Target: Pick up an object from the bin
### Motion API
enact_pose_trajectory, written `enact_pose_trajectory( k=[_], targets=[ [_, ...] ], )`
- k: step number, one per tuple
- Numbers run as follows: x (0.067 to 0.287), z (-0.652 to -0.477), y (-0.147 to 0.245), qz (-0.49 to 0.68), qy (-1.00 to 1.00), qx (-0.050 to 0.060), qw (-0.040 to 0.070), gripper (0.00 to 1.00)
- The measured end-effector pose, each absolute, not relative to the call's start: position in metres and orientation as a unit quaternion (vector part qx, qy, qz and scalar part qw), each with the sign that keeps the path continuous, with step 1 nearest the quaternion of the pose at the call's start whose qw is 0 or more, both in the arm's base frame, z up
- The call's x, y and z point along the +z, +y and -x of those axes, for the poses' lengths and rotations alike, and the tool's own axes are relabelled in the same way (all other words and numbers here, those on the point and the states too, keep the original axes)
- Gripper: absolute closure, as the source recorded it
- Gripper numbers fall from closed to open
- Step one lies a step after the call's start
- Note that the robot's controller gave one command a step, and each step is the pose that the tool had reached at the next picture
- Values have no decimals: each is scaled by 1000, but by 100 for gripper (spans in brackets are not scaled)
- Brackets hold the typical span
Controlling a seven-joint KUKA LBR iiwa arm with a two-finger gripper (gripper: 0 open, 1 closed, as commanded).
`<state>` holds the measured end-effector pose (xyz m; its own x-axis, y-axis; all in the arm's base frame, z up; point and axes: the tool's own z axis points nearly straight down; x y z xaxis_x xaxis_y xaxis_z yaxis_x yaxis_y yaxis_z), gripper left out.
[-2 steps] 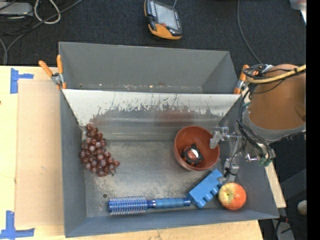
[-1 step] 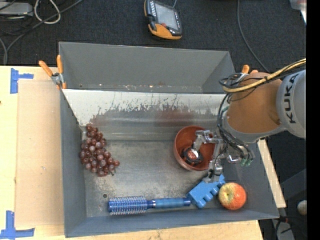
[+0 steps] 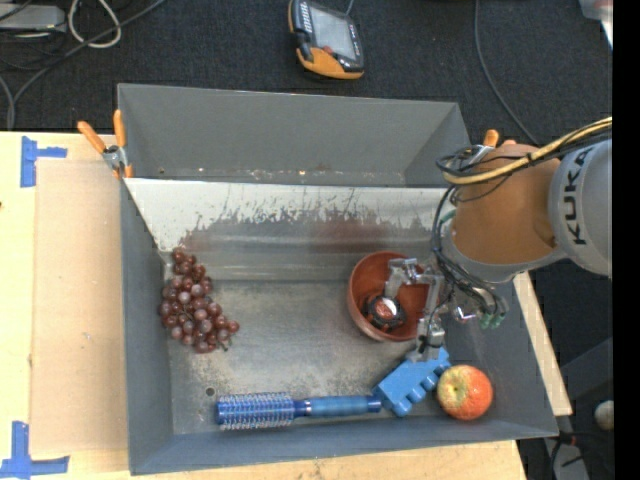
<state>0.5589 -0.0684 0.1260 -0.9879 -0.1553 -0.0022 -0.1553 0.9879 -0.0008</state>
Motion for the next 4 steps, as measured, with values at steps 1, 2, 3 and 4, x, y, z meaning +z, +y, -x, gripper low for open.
enact_pose_trajectory(
  k=[1, 2, 3, 4],
  targets=[
    [116, -567, -68, 95, 995, -1, 3, 0],
    [90, -572, -131, 270, 963, -1, 3, 100],
    [90, -572, -131, 270, 963, -1, 3, 100],
    [101, -575, -121, 275, 961, -1, 4, 100]
  ],
)
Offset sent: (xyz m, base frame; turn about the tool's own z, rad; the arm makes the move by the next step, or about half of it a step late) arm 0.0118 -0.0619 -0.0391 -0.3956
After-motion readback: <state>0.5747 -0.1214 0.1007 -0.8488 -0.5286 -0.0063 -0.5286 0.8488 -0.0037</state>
